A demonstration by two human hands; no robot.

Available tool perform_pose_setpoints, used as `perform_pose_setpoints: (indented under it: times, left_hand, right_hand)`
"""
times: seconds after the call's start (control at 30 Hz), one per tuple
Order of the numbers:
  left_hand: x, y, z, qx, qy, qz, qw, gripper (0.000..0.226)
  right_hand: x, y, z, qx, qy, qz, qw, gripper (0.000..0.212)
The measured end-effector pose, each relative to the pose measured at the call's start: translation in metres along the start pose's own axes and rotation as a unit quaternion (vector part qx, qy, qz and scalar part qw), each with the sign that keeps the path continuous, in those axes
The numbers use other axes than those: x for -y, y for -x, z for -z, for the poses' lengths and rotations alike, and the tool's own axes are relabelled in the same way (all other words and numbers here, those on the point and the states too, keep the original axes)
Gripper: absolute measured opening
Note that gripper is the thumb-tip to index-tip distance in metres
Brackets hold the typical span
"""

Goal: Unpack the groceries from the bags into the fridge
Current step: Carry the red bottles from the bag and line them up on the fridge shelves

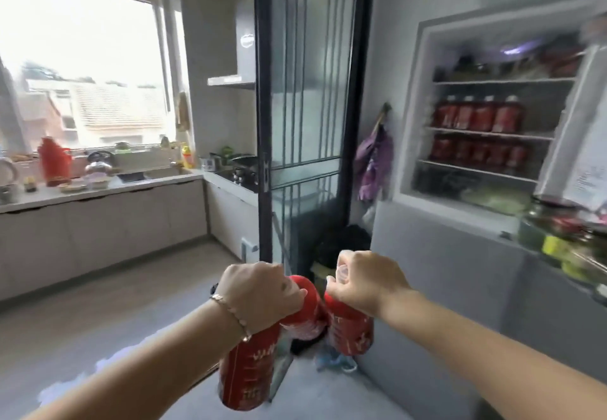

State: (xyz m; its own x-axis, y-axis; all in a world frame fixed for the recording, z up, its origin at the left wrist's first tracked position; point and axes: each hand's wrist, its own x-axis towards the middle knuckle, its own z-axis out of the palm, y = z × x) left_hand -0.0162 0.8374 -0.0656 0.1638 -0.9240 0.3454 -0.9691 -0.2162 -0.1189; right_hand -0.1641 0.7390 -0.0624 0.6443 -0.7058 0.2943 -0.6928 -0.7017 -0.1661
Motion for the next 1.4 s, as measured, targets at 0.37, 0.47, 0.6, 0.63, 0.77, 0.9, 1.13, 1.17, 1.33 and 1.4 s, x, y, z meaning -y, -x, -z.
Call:
perform_pose_setpoints:
  times: [0.37, 0.47, 0.6, 0.63, 0.77, 0.9, 1.13, 1.17, 1.33, 1.4]
  left_hand:
    - [-0.097, -0.289, -0.065, -0.024, 0.109, -0.201, 0.973, 0.036]
    - [-0.126, -0.363, -0.070, -0.039, 0.120, -0.256, 0.959, 0.039]
    - [-0.176, -0.454, -0.078, -0.080, 0.151, -0.263, 0.950, 0.034]
    - [-0.186, -0.469, -0.079, -0.078, 0.165, -0.260, 0.948, 0.032]
    - [-0.237, -0.549, -0.105, -0.092, 0.195, -0.274, 0.937, 0.033]
    - [-0.281, -0.627, -0.118, -0.116, 0.186, -0.291, 0.931, 0.037]
    - [-0.327, -0.764, -0.127, -0.140, 0.148, -0.276, 0.939, 0.043]
    - [-0.332, -0.784, -0.132, -0.145, 0.143, -0.275, 0.940, 0.043]
    - [-0.354, -0.854, -0.155, -0.138, 0.126, -0.286, 0.940, 0.043]
    - [-0.362, -0.875, -0.165, -0.135, 0.124, -0.295, 0.938, 0.043]
  right_hand:
    - [-0.201, -0.129, 0.031, -0.076, 0.090, -0.232, 0.966, 0.031]
    - [-0.247, -0.161, 0.046, -0.114, 0.105, -0.279, 0.948, 0.028]
    - [-0.312, -0.198, 0.061, -0.178, 0.091, -0.330, 0.922, 0.024]
    - [-0.326, -0.204, 0.063, -0.184, 0.083, -0.343, 0.918, 0.024]
    - [-0.408, -0.245, 0.062, -0.215, 0.065, -0.376, 0.899, 0.024]
    - [-0.495, -0.294, 0.069, -0.261, 0.037, -0.392, 0.882, 0.022]
    - [-0.631, -0.385, 0.081, -0.371, -0.012, -0.400, 0.838, 0.031]
    - [-0.649, -0.398, 0.078, -0.388, -0.018, -0.399, 0.831, 0.033]
    - [-0.697, -0.442, 0.062, -0.442, -0.075, -0.408, 0.796, 0.032]
    - [-0.709, -0.452, 0.058, -0.448, -0.070, -0.402, 0.795, 0.033]
